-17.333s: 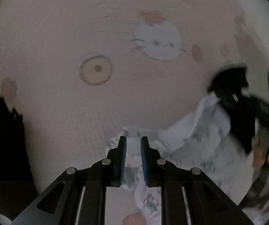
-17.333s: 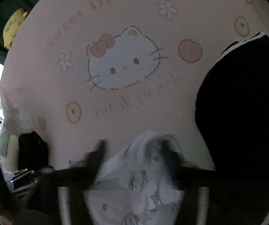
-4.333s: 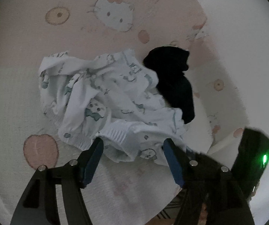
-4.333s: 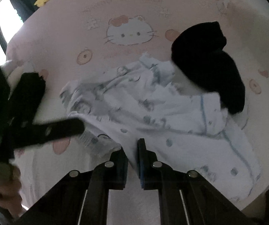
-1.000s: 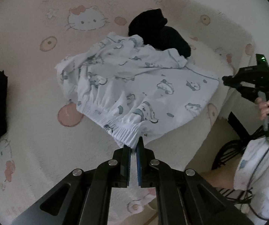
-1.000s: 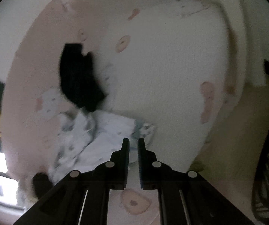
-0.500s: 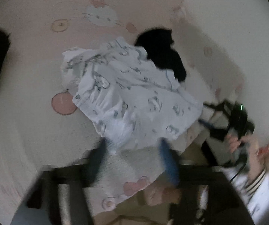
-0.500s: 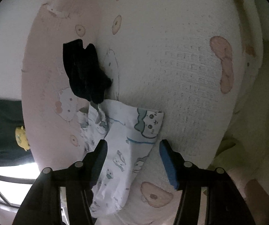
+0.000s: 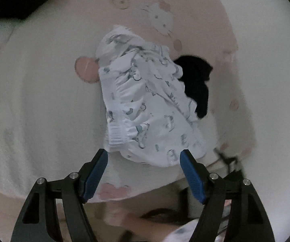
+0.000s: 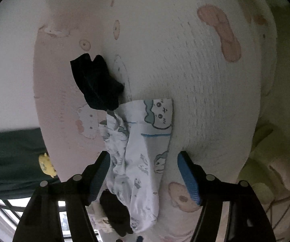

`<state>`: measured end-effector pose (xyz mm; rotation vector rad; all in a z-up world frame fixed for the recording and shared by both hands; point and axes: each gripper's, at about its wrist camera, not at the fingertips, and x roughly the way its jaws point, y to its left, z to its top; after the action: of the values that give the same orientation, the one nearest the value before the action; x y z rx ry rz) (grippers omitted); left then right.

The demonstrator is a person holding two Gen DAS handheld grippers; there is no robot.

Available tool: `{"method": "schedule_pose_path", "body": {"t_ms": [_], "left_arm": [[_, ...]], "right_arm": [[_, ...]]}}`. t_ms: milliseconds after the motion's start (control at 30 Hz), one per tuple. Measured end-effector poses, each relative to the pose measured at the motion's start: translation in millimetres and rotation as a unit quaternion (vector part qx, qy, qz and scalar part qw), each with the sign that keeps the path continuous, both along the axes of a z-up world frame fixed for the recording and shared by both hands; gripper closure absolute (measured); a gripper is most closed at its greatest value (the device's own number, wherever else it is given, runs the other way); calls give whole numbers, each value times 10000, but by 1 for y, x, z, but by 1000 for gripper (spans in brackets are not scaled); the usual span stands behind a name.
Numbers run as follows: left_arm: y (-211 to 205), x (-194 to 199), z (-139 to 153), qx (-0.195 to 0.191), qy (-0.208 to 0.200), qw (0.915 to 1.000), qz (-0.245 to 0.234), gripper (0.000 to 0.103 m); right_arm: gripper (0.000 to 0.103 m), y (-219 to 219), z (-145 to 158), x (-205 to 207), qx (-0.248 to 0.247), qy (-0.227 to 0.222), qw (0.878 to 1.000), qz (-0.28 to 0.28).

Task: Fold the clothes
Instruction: 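Fold the elastic hem over the garment with the left gripper and release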

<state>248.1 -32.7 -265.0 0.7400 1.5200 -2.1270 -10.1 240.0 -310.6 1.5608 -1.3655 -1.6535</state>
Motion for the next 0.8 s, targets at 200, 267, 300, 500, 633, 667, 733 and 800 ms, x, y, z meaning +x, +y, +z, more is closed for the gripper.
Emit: {"method": "schedule_pose_path", "body": {"t_ms": [200, 267, 300, 500, 633, 667, 733, 800], "left_arm": [[9, -14, -18, 688, 225, 9972, 184, 31], [10, -17, -27, 993, 258, 9944, 257, 31], [11, -20, -34, 1128, 230, 9929, 305, 31], [7, -26, -42, 988, 132, 9939, 475, 31], [1, -29, -38, 548, 106, 9963, 656, 31], [-1, -29, -38, 461, 112, 9962, 729, 31], [-1, -28, -42, 444, 230, 9948, 889, 29], [3, -28, -42, 354, 375, 9937, 997, 21]], "right_arm": [[34, -10, 4, -6, 129, 212, 9995, 214], [32, -13, 5, -8, 163, 271, 9991, 278], [30, -13, 5, -8, 129, 261, 9992, 265], [29, -13, -1, -13, -117, 190, 9996, 156], [29, -18, -3, -20, -248, 207, 9994, 134], [29, -20, -2, -22, -241, 236, 9993, 159], [29, -24, -3, -26, -294, 270, 9990, 176], [29, -26, -5, -29, -375, 273, 9988, 170]]}}
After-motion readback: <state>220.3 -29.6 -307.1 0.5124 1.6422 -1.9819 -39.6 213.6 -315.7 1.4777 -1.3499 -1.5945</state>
